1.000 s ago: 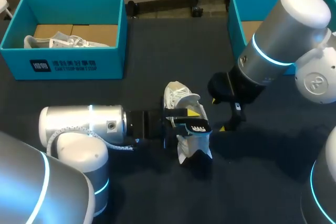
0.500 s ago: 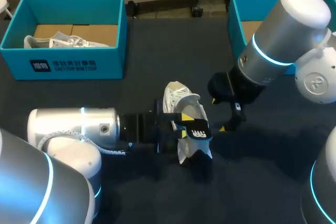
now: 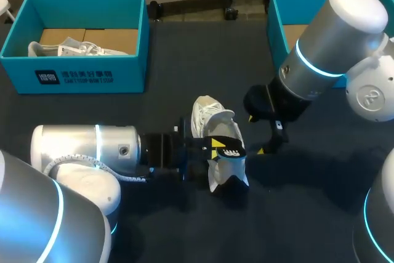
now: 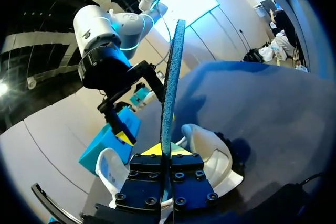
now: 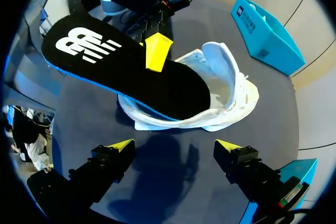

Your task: Take the shoe out of the shoebox, open the shoe tongue, remove and reinsert the insole, then place the shoe into the shoebox

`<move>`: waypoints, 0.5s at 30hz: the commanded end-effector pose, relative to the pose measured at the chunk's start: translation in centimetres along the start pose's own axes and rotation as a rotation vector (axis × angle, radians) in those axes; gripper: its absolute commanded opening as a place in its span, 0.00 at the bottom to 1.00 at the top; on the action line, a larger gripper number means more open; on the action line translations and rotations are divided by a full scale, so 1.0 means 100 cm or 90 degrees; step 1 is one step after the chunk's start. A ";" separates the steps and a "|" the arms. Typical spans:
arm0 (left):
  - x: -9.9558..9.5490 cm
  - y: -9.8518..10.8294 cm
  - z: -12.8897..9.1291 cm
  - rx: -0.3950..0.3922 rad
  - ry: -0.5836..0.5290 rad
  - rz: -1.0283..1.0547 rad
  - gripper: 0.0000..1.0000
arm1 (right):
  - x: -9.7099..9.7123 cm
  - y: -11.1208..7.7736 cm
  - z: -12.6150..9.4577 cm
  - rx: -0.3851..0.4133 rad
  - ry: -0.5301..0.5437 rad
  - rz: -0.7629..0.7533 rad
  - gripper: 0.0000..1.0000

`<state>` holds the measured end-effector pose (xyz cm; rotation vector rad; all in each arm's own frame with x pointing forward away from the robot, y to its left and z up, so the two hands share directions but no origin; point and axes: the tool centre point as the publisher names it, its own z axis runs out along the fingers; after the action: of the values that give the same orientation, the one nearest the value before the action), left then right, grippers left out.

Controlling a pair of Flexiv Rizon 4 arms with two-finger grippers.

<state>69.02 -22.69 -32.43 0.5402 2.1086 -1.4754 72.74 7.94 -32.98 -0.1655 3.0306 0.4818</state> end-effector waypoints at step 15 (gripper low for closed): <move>-0.001 0.028 0.012 -0.027 -0.003 0.002 0.00 | 0.000 0.001 0.001 0.001 0.000 0.000 1.00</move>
<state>70.64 -22.56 -34.04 0.5212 2.1366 -1.4261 72.74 7.94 -32.98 -0.1655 3.0306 0.4819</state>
